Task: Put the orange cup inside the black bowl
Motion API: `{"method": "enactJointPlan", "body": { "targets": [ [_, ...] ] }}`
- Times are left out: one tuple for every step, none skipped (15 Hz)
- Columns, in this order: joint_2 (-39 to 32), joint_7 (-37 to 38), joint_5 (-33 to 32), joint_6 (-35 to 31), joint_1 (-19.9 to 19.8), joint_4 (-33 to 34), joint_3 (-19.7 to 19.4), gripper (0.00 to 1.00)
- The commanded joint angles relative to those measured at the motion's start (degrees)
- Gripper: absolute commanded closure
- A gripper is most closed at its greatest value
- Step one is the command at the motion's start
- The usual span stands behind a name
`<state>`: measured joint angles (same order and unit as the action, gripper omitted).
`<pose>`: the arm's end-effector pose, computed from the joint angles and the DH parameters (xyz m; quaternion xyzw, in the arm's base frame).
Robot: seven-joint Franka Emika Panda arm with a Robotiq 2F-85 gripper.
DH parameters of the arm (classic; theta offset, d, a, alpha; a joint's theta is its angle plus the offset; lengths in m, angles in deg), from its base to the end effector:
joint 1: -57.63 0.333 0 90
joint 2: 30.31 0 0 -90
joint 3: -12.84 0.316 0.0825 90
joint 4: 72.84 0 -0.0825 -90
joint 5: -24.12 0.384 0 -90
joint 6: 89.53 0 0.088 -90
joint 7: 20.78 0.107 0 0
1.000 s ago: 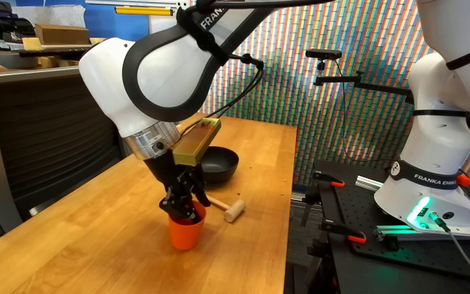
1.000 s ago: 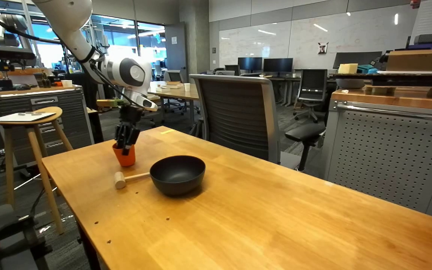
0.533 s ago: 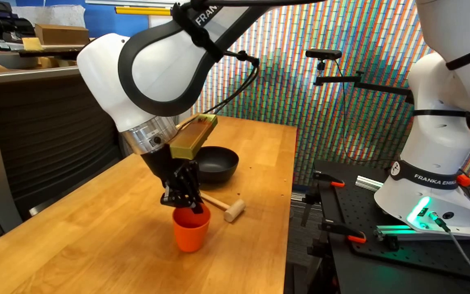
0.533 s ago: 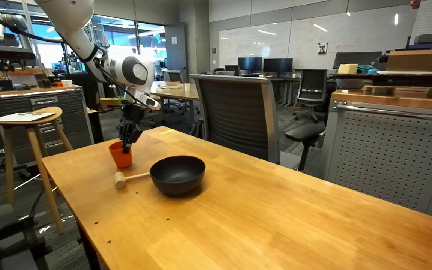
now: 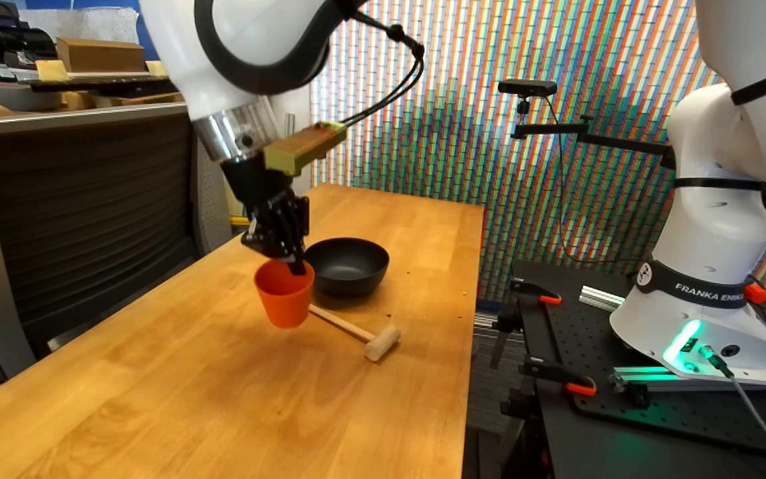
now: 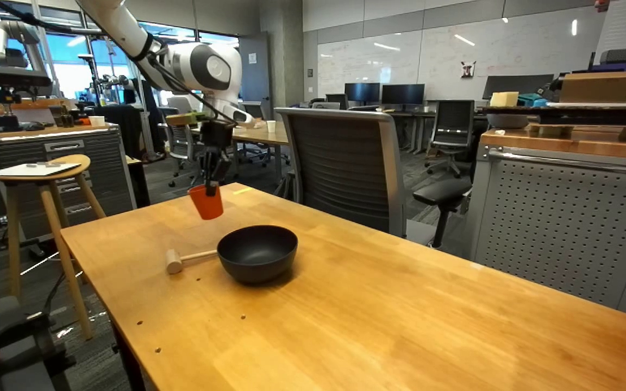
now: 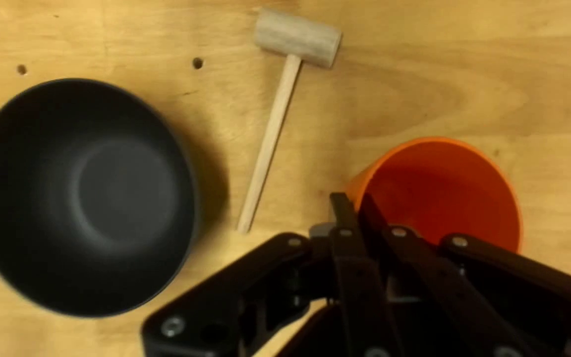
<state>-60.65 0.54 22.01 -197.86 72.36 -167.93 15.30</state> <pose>0.6170 0.1853 0.2808 0.9885 -0.0286 -0.1383 0.0539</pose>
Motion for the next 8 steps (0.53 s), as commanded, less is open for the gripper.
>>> {"method": "enactJointPlan", "body": {
  "targets": [
    [8.81,1.77,-1.31,0.47,-2.71,-2.29,-2.47,0.99],
    [10.78,1.82,-1.11,0.97,-3.99,-2.69,-3.26,0.99],
    [11.95,2.29,-1.09,1.48,-4.93,-2.8,-3.9,0.99],
    [12.89,2.62,-0.65,1.65,-6.12,-3.57,-4.46,0.99],
    [13.65,3.03,-0.08,2.04,-7.37,-4.32,-4.97,0.99],
    [14.18,3.2,0.39,2.12,-8.58,-5.21,-5.37,0.99],
    [14.11,3.71,0.74,2.11,-9.64,-6.18,-5.74,0.99],
    [13.91,3.96,0.97,2.25,-10.53,-6.9,-5.99,0.99]
  ]
}}
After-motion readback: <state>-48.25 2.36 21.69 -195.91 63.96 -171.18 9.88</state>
